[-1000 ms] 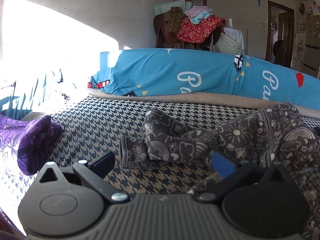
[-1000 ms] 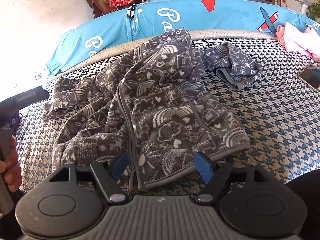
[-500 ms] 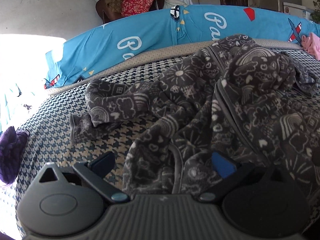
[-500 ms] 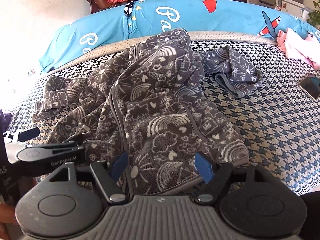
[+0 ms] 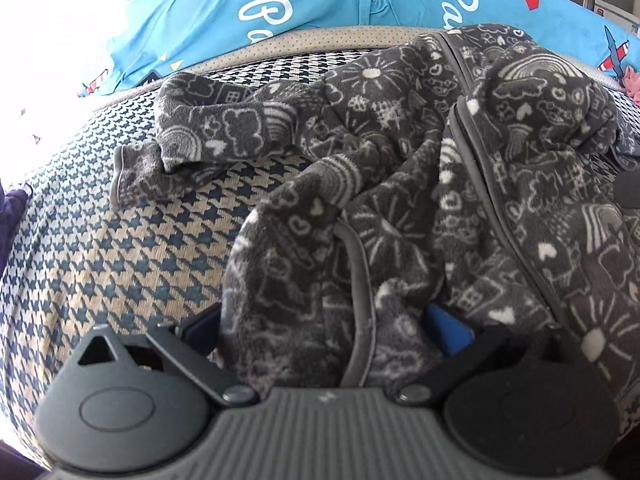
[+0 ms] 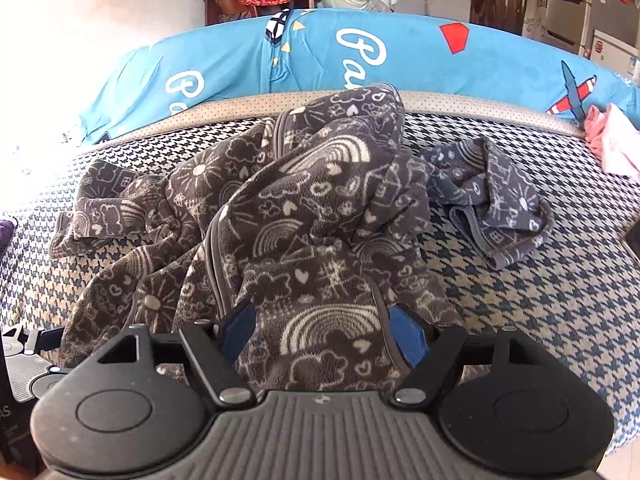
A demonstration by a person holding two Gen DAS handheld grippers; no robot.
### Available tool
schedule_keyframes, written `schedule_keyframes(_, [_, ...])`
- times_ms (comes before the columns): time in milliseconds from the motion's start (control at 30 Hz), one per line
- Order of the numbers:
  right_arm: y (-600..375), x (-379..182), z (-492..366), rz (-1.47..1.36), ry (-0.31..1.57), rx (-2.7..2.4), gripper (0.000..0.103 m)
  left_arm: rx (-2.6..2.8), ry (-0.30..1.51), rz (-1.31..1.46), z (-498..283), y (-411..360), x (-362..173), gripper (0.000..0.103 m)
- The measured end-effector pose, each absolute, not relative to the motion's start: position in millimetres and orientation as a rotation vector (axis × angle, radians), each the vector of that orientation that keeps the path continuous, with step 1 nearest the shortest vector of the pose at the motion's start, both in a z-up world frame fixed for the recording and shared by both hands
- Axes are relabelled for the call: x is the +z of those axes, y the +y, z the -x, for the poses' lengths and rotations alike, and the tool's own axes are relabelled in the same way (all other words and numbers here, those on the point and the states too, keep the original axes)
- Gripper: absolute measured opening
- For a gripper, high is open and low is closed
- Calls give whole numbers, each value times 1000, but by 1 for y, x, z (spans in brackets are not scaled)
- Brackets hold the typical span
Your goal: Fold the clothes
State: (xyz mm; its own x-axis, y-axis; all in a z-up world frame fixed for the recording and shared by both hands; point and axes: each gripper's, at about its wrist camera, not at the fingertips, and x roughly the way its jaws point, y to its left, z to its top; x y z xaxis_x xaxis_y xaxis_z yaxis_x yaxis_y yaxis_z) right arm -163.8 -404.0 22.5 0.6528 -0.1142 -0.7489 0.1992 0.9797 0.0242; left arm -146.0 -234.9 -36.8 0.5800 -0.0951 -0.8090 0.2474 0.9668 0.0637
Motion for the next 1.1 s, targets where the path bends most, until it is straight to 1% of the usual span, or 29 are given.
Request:
schedule_keyframes(133, [-410, 28, 148, -99, 806, -122, 74, -205, 931, -163, 143, -233, -33, 103])
schedule_keyframes(367, [-420, 24, 131, -150, 766, -61, 74, -158, 830, -124, 132, -222, -7, 103])
schedule_keyframes(500, [-427, 15, 124, -217, 790, -51, 74, -84, 801, -65, 105, -203, 9, 103])
schedule_keyframes(700, [-428, 14, 121, -259, 775, -50, 74, 40, 799, 56, 52, -165, 25, 103])
schedule_keyframes(867, [-422, 13, 118, -245, 764, -36, 74, 82, 813, 45, 13, -155, 25, 103])
schedule_keyframes(1100, [-414, 4, 108, -241, 809, -30, 74, 126, 824, 6, -11, -160, 11, 102])
